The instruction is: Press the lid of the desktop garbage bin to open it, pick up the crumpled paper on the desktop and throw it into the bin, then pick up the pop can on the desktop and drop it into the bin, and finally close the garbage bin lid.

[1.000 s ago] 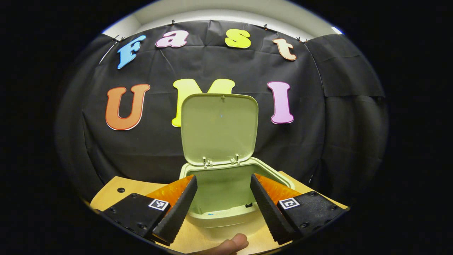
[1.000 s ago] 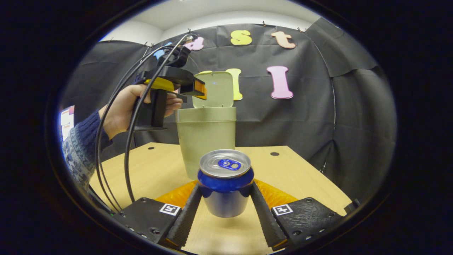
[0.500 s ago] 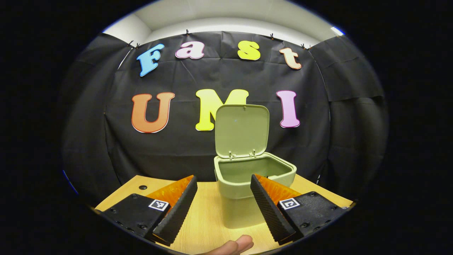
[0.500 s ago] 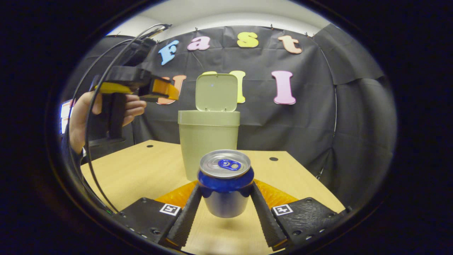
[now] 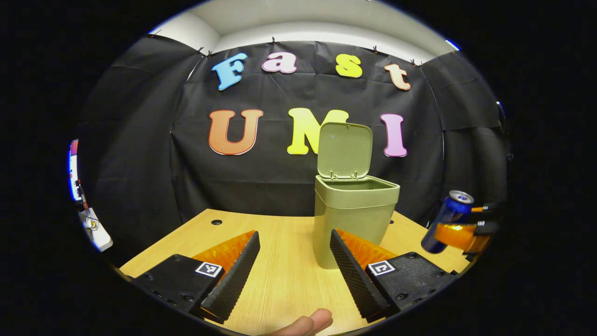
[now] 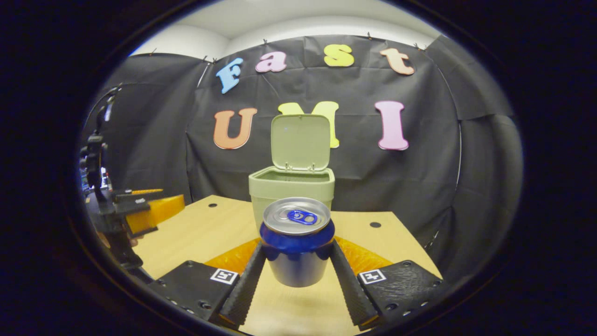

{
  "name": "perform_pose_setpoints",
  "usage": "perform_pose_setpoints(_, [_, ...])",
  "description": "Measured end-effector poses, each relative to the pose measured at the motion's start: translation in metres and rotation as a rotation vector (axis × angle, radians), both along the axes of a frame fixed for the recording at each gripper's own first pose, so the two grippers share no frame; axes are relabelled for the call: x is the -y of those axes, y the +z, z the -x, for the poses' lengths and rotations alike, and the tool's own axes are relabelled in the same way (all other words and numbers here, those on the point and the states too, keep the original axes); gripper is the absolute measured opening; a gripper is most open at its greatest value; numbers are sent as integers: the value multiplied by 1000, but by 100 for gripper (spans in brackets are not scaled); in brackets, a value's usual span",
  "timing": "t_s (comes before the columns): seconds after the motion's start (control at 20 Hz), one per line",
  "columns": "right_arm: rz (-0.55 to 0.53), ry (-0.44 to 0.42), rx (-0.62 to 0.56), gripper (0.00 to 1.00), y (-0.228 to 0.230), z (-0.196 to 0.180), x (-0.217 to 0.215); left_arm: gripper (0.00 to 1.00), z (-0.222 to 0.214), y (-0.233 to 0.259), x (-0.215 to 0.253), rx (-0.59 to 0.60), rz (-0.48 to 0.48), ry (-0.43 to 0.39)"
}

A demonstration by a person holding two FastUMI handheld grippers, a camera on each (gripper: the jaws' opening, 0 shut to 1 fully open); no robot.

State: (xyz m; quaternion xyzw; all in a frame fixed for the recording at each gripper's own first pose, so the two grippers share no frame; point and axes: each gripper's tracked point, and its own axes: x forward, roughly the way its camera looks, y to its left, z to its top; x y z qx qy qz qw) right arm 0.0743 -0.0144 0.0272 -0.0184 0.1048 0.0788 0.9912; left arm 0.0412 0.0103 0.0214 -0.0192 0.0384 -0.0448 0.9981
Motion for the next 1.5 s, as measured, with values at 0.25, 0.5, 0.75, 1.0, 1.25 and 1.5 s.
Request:
perform_pose_setpoints(0.25, [-25,12,4,80,70,-41,-19,98,19,-13,-23,4,28,26])
perform_pose_setpoints(0.5, [-29,19,45,79,124,-103,-48,97,31,-12,-13,29,36,-31])
perform_pose_setpoints(0.75, [19,-41,-1,79,116,-189,-61,97,32,-11,-20,25,37,-38])
perform_pose_setpoints(1.0, [-12,-73,-110,80,70,-250,-65,97,30,-13,-25,23,38,-36])
perform_pose_setpoints(1.25, [-53,-98,-148,80,60,-263,-57,98,25,-16,-27,13,49,-30])
perform_pose_setpoints(1.5, [-48,-84,-161,81,57,-260,-56,97,29,-14,-16,18,44,-60])
